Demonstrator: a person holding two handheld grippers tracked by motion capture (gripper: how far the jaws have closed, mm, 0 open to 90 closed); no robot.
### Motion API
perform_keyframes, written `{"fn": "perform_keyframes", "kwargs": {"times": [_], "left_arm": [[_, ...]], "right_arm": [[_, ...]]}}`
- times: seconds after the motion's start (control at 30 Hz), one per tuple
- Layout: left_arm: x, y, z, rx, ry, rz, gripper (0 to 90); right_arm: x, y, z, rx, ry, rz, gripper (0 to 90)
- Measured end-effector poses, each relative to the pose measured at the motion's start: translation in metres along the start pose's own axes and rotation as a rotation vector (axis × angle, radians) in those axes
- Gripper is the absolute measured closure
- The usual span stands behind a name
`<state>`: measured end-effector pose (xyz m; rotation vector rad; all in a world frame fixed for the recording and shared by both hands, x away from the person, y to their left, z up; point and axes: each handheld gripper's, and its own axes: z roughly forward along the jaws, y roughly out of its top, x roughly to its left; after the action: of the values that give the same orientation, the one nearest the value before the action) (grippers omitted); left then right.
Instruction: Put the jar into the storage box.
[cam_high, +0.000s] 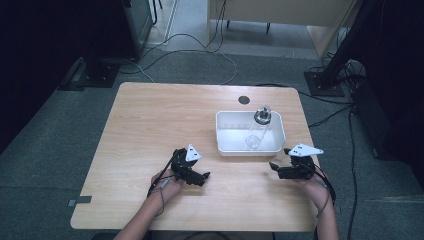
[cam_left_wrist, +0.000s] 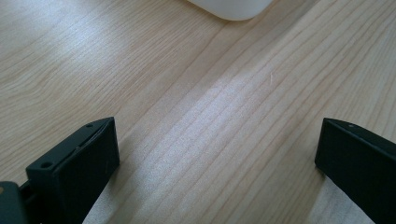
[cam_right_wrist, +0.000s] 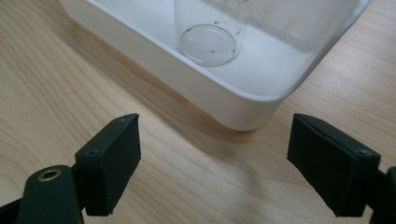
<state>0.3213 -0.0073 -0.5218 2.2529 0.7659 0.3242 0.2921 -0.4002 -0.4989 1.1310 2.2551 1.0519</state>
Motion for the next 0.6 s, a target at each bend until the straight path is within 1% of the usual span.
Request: {"fn": "perform_keyframes", "kwargs": {"times": [0.6], "left_arm": [[0.000, 0.000, 0.000, 0.000, 0.000, 0.001, 0.0]], "right_arm": [[-0.001, -0.008, 0.013, 0.044, 0.011, 0.013, 16.8]]}}
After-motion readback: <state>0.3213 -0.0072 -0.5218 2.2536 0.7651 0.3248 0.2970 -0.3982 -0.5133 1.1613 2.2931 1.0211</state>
